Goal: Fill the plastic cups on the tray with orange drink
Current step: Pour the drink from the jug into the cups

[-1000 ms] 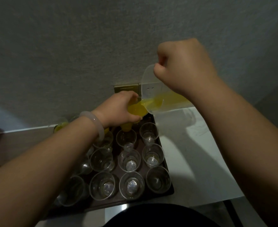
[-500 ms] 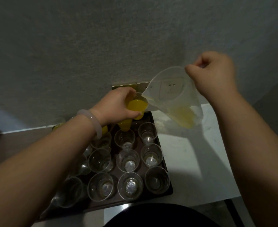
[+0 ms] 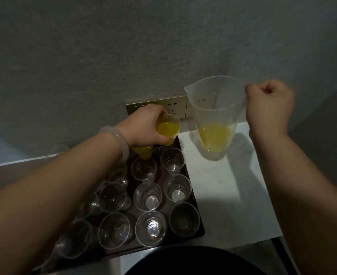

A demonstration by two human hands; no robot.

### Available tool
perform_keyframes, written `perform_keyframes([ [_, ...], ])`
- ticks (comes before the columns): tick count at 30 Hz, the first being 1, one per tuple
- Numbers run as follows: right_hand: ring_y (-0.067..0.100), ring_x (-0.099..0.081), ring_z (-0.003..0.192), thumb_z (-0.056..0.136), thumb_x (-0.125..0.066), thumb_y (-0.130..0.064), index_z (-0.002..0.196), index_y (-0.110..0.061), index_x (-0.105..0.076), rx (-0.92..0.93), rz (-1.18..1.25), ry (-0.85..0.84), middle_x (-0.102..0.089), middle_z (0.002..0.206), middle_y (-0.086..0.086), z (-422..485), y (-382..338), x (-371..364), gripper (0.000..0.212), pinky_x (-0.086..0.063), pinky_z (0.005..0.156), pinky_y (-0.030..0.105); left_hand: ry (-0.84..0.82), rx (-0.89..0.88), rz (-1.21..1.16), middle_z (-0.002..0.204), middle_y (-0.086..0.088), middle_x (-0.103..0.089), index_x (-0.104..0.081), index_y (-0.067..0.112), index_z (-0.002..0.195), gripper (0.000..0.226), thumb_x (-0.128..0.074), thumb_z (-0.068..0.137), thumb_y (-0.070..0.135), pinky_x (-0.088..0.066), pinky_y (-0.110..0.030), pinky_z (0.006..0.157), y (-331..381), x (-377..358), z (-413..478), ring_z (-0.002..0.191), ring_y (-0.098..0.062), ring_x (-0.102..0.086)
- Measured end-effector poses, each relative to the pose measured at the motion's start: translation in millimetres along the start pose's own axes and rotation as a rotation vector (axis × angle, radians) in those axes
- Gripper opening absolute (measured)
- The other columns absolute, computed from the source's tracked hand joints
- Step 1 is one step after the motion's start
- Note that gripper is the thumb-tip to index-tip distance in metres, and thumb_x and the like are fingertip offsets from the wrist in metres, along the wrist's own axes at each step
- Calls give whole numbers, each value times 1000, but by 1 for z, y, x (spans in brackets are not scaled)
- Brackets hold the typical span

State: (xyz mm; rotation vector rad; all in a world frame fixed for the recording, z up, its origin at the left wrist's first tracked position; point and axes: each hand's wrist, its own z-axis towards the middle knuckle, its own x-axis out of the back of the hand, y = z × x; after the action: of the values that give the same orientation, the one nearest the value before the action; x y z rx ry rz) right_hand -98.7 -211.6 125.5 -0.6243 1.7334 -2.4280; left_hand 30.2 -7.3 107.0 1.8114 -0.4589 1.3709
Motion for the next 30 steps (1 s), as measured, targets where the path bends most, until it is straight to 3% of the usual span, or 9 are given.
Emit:
perform_keyframes([
  [12, 3, -35, 46, 78, -60, -18, 55, -21, -40, -24, -1, -16, -38, 52, -8, -5, 20, -2, 31, -32, 51, 23, -178, -75, 214, 134, -3, -47, -43, 16, 136, 72, -76, 75, 38, -42, -28, 94, -7, -8, 23, 119, -20, -48],
  [17, 2, -38, 45, 79, -58, -15, 56, -21, -42, -12, -3, -32, -40, 53, -7, -9, 22, -3, 28, -30, 47, 15, -239, -132, 292, 135, -3, -45, -42, 16, 136, 71, -76, 76, 33, -41, -31, 98, -11, -14, 32, 125, -21, -42],
  [30, 1, -36, 49, 80, -58, -15, 57, -22, -42, -35, 35, -55, -40, 53, -10, -15, 24, -5, 29, -35, 52, 21, -344, -193, 384, 132, 0, -47, -44, 21, 136, 69, -76, 75, 29, -47, -34, 95, -11, -21, 41, 116, -19, -49],
])
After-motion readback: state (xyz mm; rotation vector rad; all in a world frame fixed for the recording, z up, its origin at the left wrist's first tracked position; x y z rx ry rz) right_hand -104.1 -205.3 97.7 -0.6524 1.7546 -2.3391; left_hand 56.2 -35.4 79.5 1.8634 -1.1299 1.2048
